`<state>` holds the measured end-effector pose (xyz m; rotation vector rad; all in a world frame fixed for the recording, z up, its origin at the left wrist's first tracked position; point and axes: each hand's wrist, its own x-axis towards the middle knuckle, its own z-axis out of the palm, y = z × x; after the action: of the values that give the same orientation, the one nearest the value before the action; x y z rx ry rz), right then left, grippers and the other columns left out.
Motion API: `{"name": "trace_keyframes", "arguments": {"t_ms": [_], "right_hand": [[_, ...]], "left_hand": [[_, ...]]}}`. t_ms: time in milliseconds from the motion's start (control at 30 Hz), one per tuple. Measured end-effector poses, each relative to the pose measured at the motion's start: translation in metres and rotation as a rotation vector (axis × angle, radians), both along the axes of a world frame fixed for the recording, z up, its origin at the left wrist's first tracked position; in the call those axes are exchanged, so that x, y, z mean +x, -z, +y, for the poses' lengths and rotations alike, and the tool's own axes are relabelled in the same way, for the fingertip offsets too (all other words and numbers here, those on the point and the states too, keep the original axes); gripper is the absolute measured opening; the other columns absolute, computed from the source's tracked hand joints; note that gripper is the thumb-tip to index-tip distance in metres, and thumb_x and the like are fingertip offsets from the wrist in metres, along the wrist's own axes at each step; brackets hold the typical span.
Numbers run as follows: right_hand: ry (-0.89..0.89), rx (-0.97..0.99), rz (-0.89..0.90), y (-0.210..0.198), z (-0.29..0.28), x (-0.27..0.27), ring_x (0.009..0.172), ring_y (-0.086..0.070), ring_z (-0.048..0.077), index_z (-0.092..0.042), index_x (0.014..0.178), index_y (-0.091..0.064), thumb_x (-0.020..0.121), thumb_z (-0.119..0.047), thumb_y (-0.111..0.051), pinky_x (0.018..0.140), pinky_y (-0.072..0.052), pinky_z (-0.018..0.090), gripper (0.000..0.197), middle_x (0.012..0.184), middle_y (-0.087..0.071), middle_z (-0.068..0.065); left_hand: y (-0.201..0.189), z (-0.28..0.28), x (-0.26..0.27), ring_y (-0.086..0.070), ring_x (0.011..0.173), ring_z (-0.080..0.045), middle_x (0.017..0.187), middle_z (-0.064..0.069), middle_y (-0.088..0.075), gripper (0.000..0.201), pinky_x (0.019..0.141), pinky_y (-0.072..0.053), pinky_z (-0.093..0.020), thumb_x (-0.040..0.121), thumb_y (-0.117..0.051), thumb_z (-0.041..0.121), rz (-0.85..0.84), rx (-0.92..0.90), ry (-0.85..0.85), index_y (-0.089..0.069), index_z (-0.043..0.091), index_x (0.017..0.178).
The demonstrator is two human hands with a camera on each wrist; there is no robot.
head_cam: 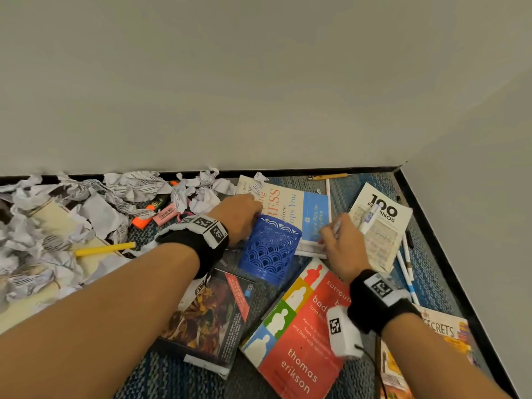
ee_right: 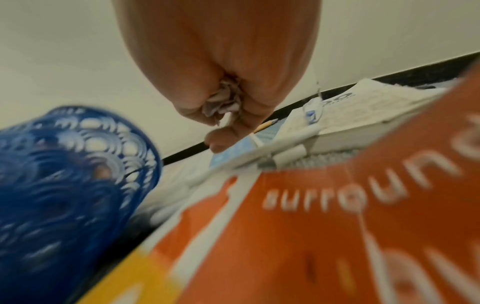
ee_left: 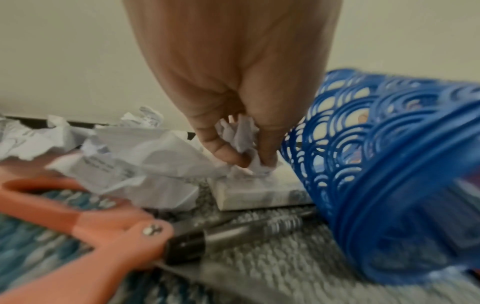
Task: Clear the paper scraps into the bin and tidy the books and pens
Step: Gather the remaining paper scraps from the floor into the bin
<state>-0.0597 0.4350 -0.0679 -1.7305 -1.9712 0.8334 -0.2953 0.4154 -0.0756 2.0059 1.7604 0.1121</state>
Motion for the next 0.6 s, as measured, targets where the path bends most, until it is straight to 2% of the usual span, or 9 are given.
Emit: {"name": "trace_keyframes", "arguments": {"t_ms": [67,133,200,300,367,467,533,600], "right_hand": [[0.066,-0.002,0.037,-0.005,0.026,0.001,0.074,-0.059,0.033,-0.009,0.092,-0.039,0.089,-0.010,-0.051,0.067,-0.052,0.047,0.012,0.083,-0.058,0.014],[0.089,0.008,0.020,-0.010,0.053,-0.004,0.075,-0.053,0.030,-0.007,0.101,-0.040,0.093,-0.010,-0.046,0.066,-0.043,0.038,0.011,0.083,-0.054,0.009],[0.080,-0.038,-0.085,-0.010,0.078,-0.012,0.079,-0.052,0.031,-0.002,0.110,-0.043,0.098,-0.017,-0.040,0.065,-0.035,0.034,0.019,0.090,-0.058,0.016],[0.023,-0.104,-0.270,0.001,0.107,-0.022,0.100,-0.058,0.040,-0.003,0.116,-0.046,0.098,-0.029,-0.044,0.076,-0.040,0.037,0.032,0.112,-0.061,0.025],[0.012,-0.135,-0.384,0.008,0.117,-0.028,0.111,-0.055,0.041,-0.004,0.118,-0.047,0.095,-0.038,-0.051,0.083,-0.044,0.039,0.042,0.121,-0.059,0.024],[0.055,-0.170,-0.462,0.016,0.128,-0.034,0.117,-0.052,0.040,-0.001,0.120,-0.051,0.093,-0.043,-0.055,0.088,-0.044,0.040,0.050,0.126,-0.056,0.023],[0.097,-0.191,-0.447,0.021,0.134,-0.037,0.116,-0.053,0.040,0.000,0.121,-0.052,0.091,-0.039,-0.059,0.088,-0.045,0.040,0.049,0.125,-0.056,0.023],[0.116,-0.186,-0.441,0.024,0.139,-0.038,0.114,-0.055,0.041,0.001,0.119,-0.055,0.092,-0.034,-0.060,0.088,-0.047,0.041,0.044,0.123,-0.058,0.025]], "left_hand": [[0.000,0.005,-0.002,-0.054,0.105,-0.032,0.115,-0.013,-0.051,0.019,0.084,-0.043,-0.038,0.095,-0.045,0.009,-0.009,0.054,-0.097,-0.052,0.005,0.112],[-0.002,0.010,-0.003,-0.055,0.098,-0.034,0.116,-0.015,-0.048,0.020,0.078,-0.043,-0.038,0.095,-0.045,0.003,-0.052,0.117,-0.223,-0.047,0.003,0.115],[-0.006,0.015,-0.004,-0.055,0.090,-0.034,0.115,-0.017,-0.045,0.022,0.074,-0.045,-0.039,0.092,-0.046,-0.004,-0.078,0.158,-0.291,-0.044,0.002,0.113],[-0.013,0.024,-0.006,-0.055,0.087,-0.033,0.118,-0.016,-0.041,0.033,0.077,-0.050,-0.041,0.084,-0.046,-0.012,-0.111,0.155,-0.279,-0.043,0.003,0.112],[-0.015,0.031,-0.007,-0.056,0.097,-0.033,0.129,-0.015,-0.037,0.049,0.086,-0.051,-0.039,0.083,-0.049,-0.012,-0.109,0.134,-0.228,-0.041,0.007,0.127],[-0.011,0.041,-0.007,-0.048,0.123,-0.034,0.149,-0.014,-0.026,0.068,0.100,-0.042,-0.035,0.088,-0.048,-0.007,-0.024,0.047,-0.090,-0.027,0.017,0.148],[-0.007,0.047,-0.007,-0.041,0.131,-0.034,0.153,-0.015,-0.022,0.061,0.108,-0.038,-0.037,0.092,-0.048,-0.002,0.072,0.025,0.009,-0.032,0.016,0.148],[-0.003,0.051,-0.009,-0.043,0.130,-0.031,0.152,-0.012,-0.026,0.044,0.108,-0.037,-0.036,0.095,-0.051,0.007,0.115,0.059,0.038,-0.047,0.009,0.139]]}}
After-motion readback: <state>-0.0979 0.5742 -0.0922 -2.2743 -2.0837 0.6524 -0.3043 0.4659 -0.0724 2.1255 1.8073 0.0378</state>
